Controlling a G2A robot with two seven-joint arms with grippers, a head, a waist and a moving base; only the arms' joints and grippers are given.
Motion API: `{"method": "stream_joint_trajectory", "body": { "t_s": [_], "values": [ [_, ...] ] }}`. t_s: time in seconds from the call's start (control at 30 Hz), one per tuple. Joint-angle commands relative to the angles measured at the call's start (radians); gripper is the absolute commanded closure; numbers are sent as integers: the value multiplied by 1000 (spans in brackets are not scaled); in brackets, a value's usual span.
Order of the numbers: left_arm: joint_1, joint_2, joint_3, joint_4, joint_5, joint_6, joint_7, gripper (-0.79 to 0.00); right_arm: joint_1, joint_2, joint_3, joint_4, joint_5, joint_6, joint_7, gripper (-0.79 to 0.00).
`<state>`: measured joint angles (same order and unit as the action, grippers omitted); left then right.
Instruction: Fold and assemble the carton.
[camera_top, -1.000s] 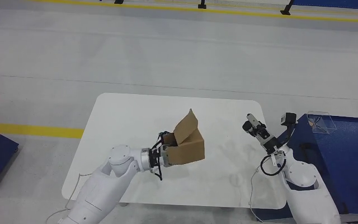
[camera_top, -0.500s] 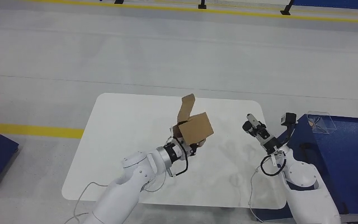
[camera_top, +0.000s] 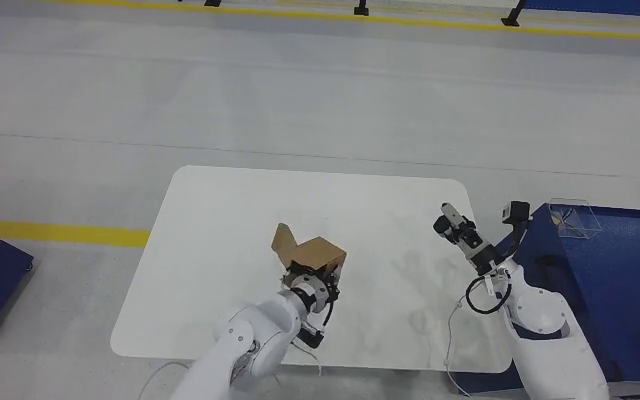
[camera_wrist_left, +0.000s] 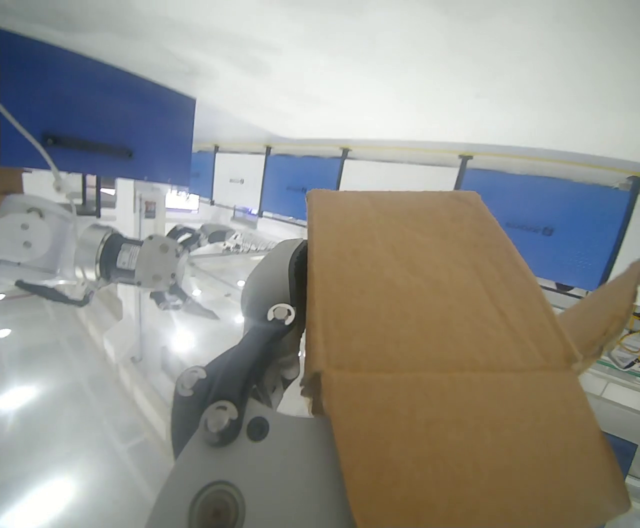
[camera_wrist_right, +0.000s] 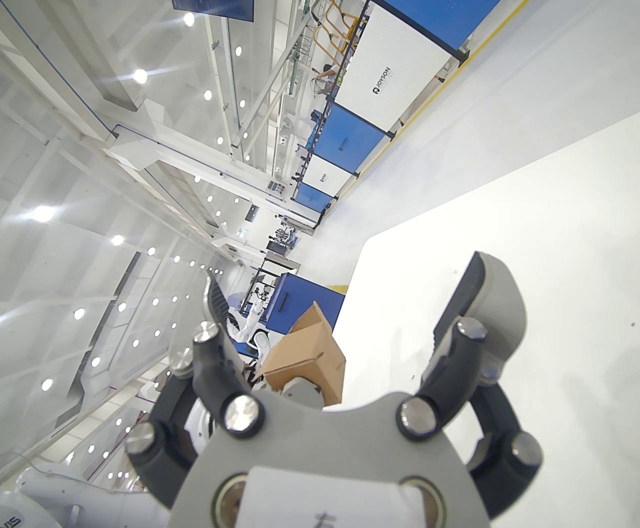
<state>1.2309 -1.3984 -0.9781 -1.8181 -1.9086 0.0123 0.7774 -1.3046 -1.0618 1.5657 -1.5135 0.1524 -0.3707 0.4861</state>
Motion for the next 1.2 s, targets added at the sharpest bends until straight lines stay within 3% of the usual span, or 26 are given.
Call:
{"method": "stream_joint_trajectory", "body": {
  "t_s": [0.0,0.23,0.3,0.33,0.37,0.6,0.77,0.87,0.97,1.03,1.17],
  "values": [
    [-2,1,13,37,73,-27,74,0,0,0,0,0,0,0,0,-785],
    [-27,-22,67,149,79,-121,202,0,0,0,0,0,0,0,0,-785],
    [-45,-28,77,170,79,-132,221,-311,0,0,0,0,0,0,0,-785],
    [-52,-32,83,176,78,-135,225,-650,0,0,0,0,0,0,0,-785],
    [-59,-35,87,181,76,-137,225,-785,0,0,0,0,0,0,0,-785],
    [-75,-48,91,179,34,-99,195,-785,0,0,0,0,0,0,0,-785],
    [9,-29,17,-53,46,-34,171,-785,0,0,0,0,0,0,0,-785],
    [77,-6,-45,-181,86,104,144,-785,0,0,0,0,0,0,0,-785],
    [123,17,-115,-255,87,323,8,-785,0,0,0,0,0,0,0,-785],
    [138,33,-164,-263,155,476,-162,-785,0,0,0,0,0,0,0,-785],
    [166,56,-222,-184,365,598,-529,-785,0,0,0,0,0,0,0,-785]
  ]
}}
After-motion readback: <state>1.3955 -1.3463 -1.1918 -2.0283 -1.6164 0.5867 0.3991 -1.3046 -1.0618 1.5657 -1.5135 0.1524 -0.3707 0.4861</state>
